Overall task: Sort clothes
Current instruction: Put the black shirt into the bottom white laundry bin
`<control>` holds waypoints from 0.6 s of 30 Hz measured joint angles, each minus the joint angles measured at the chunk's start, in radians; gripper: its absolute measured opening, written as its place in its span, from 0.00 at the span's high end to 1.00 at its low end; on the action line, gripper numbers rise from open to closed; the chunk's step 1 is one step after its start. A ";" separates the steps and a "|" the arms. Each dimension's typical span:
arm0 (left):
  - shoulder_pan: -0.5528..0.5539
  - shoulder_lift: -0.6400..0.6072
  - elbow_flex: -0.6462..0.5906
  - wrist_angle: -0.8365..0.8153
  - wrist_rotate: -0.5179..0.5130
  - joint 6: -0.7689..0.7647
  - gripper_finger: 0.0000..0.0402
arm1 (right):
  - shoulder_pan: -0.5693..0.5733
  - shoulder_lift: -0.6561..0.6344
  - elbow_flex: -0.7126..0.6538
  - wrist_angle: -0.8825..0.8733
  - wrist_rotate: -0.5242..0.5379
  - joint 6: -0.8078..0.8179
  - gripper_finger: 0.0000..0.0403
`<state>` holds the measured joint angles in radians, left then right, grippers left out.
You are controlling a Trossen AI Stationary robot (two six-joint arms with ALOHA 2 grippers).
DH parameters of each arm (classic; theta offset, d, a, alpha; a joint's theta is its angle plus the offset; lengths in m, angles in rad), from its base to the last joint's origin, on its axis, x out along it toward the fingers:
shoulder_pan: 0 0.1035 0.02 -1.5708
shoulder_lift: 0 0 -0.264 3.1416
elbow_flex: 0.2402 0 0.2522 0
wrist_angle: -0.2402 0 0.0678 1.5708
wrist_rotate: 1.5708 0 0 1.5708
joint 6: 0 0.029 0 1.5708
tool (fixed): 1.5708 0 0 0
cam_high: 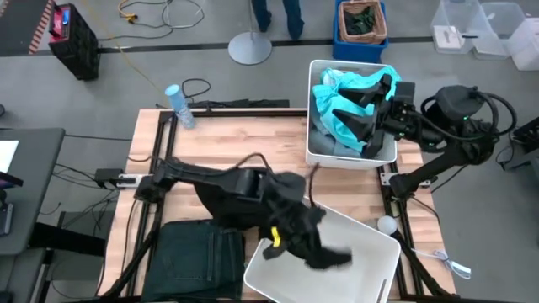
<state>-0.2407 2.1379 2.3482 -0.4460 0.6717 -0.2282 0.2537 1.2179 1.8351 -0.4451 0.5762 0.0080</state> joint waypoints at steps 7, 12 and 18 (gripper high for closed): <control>-0.013 0.045 -0.030 -0.036 0.070 -0.032 1.00 | -0.006 -0.001 0.000 -0.007 0.000 0.002 0.31; -0.012 0.037 -0.025 -0.039 -0.023 0.008 0.93 | -0.006 -0.001 0.000 -0.013 0.000 0.010 0.31; -0.014 0.027 -0.020 -0.040 -0.067 0.008 0.68 | 0.016 -0.001 0.000 -0.014 -0.001 0.010 0.31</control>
<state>-0.2546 2.1645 2.3280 -0.4865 0.6051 -0.2203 0.2698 1.2167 1.8351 -0.4595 0.5755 0.0180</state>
